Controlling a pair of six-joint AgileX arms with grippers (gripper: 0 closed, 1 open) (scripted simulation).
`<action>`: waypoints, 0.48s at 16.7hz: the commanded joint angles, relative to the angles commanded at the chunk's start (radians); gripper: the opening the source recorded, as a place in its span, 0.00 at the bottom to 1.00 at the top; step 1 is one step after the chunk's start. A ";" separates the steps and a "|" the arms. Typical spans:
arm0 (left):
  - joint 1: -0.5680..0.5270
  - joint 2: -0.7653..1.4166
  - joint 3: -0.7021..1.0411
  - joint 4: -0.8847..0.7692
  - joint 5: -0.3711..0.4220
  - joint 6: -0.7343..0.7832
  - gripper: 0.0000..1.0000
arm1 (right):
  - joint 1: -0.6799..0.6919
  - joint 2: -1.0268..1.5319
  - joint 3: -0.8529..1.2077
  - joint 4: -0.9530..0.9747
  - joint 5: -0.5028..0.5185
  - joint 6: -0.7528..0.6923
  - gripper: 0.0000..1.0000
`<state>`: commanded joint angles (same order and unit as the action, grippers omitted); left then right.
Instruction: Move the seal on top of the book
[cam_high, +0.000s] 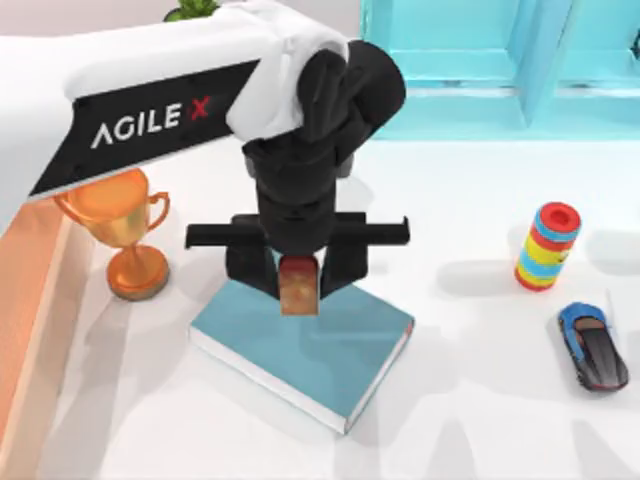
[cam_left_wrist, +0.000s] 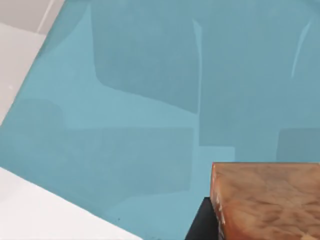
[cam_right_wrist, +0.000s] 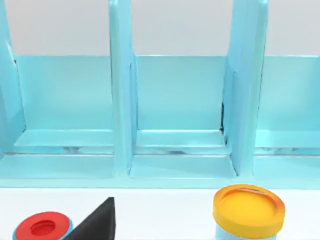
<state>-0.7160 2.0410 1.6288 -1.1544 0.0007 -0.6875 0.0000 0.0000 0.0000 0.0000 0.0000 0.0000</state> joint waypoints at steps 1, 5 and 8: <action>0.005 -0.003 -0.002 -0.002 0.002 0.001 0.00 | 0.000 0.000 0.000 0.000 0.000 0.000 1.00; 0.001 -0.003 0.012 -0.015 0.000 0.000 0.00 | 0.000 0.000 0.000 0.000 0.000 0.000 1.00; 0.000 -0.003 0.015 -0.019 0.000 0.000 0.00 | 0.000 0.000 0.000 0.000 0.000 0.000 1.00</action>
<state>-0.7162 2.0378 1.6442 -1.1729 0.0007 -0.6877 0.0000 0.0000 0.0000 0.0000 0.0000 0.0000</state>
